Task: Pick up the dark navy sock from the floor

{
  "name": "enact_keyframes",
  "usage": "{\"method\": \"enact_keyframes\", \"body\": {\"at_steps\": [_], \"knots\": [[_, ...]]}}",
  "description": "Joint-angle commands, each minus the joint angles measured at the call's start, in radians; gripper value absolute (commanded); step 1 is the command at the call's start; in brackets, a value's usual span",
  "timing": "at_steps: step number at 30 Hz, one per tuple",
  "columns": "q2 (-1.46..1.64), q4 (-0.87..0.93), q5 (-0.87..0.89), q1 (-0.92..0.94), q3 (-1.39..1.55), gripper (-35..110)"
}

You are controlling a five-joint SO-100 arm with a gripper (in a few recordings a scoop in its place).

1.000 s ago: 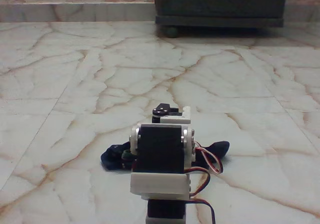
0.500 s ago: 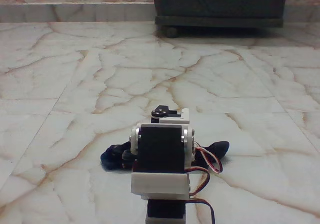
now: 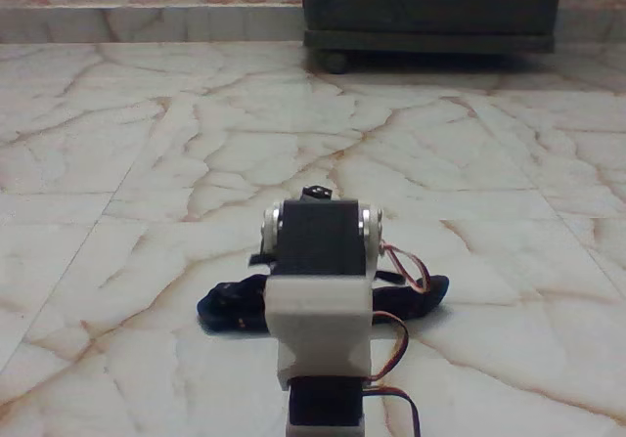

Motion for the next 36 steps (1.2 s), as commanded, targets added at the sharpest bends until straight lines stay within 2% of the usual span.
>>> {"method": "enact_keyframes", "body": {"at_steps": [1,6,10,13,20,25,30,32,36], "knots": [[-0.054,0.029,0.094,-0.009,-0.123,0],[-0.187,0.173,0.244,-0.018,-0.319,0],[-0.267,0.383,0.420,-0.031,-0.463,0],[-0.367,0.637,0.575,-0.029,-0.647,0],[-0.655,0.916,0.810,-0.046,-1.072,0],[-0.831,1.167,0.939,-0.071,-1.330,0],[-1.089,1.272,1.017,-0.061,-1.617,0],[-1.184,1.388,1.055,-0.063,-1.761,0],[-1.304,1.489,1.115,-0.087,-1.876,0]]}}
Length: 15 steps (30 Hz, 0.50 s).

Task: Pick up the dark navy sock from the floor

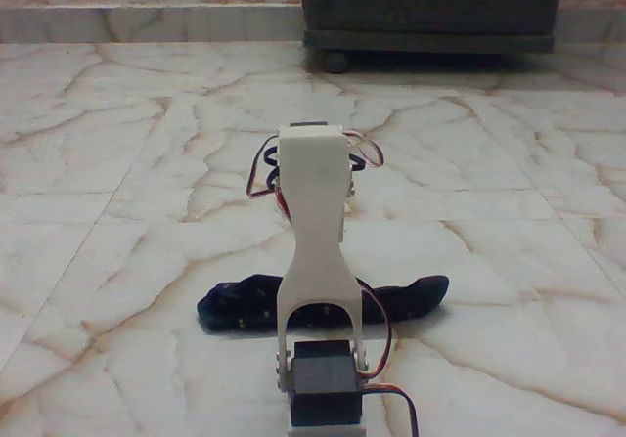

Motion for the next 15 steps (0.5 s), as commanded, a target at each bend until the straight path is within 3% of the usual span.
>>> {"method": "enact_keyframes", "body": {"at_steps": [1,6,9,15], "knots": [[-0.035,0.012,0.025,-0.003,-0.103,1],[-0.138,0.071,0.222,-0.012,-0.187,10],[-0.212,0.158,0.241,-0.038,-0.282,9],[-0.362,0.141,0.224,-0.071,-0.436,9]]}}
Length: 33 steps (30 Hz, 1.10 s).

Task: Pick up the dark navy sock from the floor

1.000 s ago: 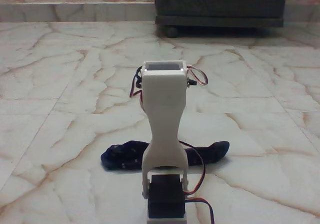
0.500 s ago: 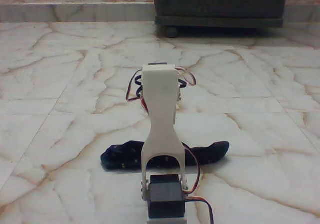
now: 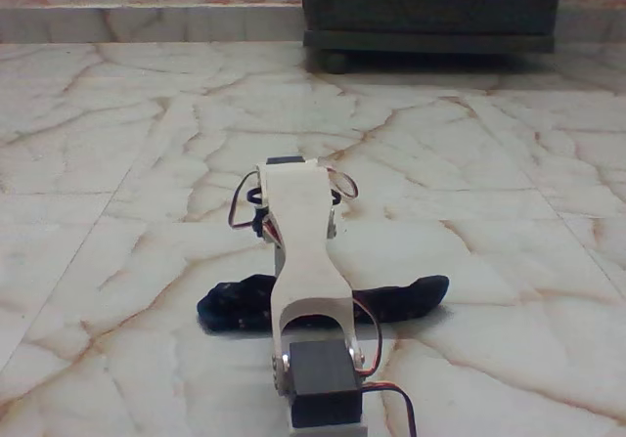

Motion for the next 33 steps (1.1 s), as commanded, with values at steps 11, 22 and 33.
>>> {"method": "enact_keyframes", "body": {"at_steps": [11,22,33], "knots": [[-0.179,-0.066,-0.063,0.009,-0.089,7],[-0.012,-0.210,-0.087,0.025,0.173,0],[0.600,-0.486,-0.267,0.041,0.925,0]]}}
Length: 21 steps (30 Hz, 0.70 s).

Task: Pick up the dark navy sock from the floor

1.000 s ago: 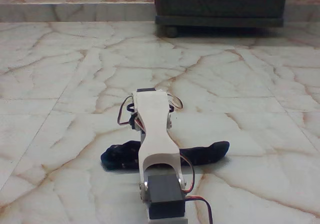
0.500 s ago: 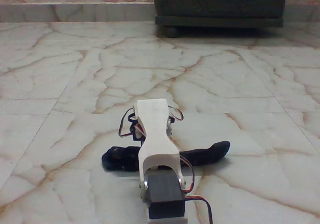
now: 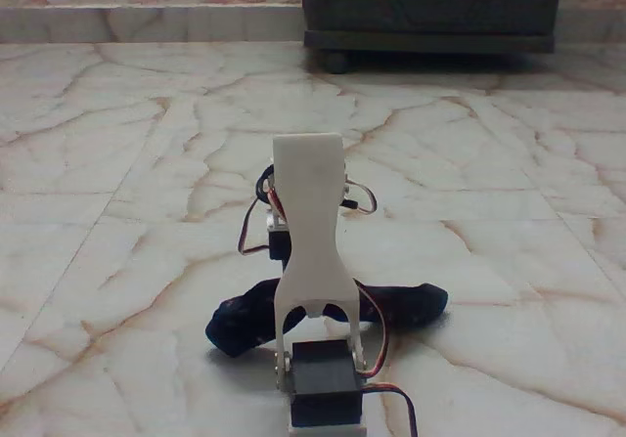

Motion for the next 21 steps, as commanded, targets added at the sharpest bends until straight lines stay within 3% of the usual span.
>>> {"method": "enact_keyframes", "body": {"at_steps": [1,8,16,21], "knots": [[0.184,-0.034,-0.064,0.009,0.127,0],[0.446,-0.015,-0.160,0.069,0.302,0],[0.936,-0.255,-0.382,0.133,0.838,0],[1.112,-0.302,-0.477,0.123,0.934,0]]}}
